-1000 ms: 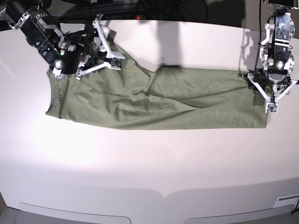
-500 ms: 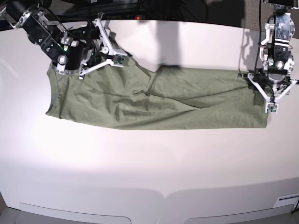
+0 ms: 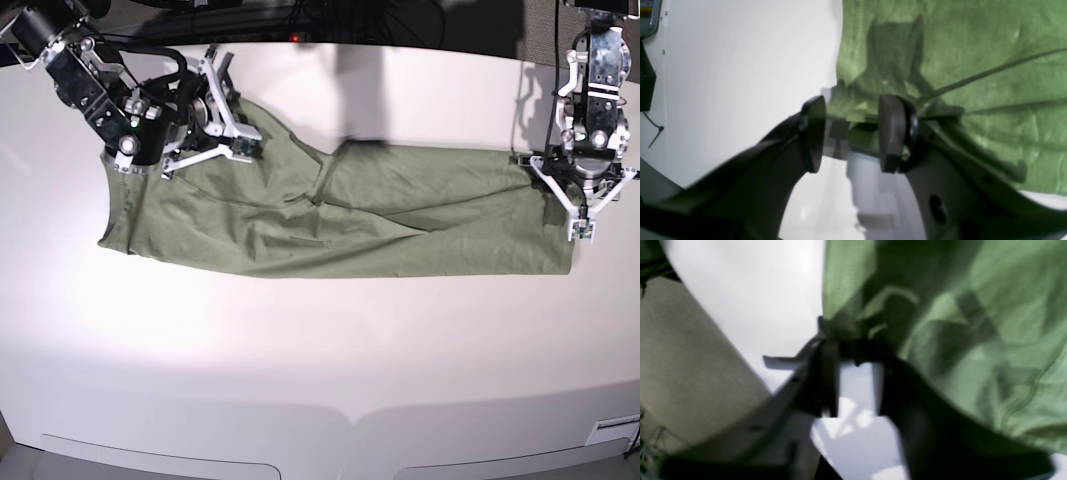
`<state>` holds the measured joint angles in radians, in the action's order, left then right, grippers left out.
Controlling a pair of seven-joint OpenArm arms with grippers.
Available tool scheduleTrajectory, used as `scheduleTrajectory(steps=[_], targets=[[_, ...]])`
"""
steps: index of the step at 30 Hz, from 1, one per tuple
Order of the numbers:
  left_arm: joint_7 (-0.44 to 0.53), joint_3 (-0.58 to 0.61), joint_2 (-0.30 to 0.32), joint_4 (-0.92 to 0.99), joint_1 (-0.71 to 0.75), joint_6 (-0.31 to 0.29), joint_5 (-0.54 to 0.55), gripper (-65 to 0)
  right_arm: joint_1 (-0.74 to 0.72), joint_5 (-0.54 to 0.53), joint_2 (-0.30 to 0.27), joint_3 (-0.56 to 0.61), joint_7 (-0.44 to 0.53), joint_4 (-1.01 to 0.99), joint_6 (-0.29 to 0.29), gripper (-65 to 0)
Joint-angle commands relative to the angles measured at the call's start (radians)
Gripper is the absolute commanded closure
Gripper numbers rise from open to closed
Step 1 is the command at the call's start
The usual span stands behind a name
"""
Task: Fold the T-shirt properly
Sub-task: 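Release the right gripper and regrasp the strip's end corner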
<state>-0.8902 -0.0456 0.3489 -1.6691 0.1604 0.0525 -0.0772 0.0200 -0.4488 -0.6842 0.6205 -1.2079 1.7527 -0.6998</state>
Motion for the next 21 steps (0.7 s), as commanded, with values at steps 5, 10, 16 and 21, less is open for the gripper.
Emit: scheduleTrajectory(steps=[5, 10, 16, 21], targets=[[0.016, -0.006, 0.012, -0.016, -0.011, 0.008, -0.009, -25.6, 0.011, 0.0, -0.006, 0.003, -0.01, -0.01, 0.002, 0.0], [0.016, -0.006, 0.012, -0.016, -0.011, 0.008, -0.009, -25.6, 0.011, 0.0, -0.006, 0.003, 0.022, 0.018, 0.002, 0.0], [0.016, -0.006, 0.012, -0.016, -0.011, 0.008, -0.009, -25.6, 0.011, -0.088, -0.033, 0.003, -0.075, 0.162, 0.002, 0.0], [0.016, -0.006, 0.012, -0.016, -0.011, 0.008, -0.009, -25.6, 0.017, -0.188, -0.141, 0.002, -0.119, 0.274, 0.002, 0.0]])
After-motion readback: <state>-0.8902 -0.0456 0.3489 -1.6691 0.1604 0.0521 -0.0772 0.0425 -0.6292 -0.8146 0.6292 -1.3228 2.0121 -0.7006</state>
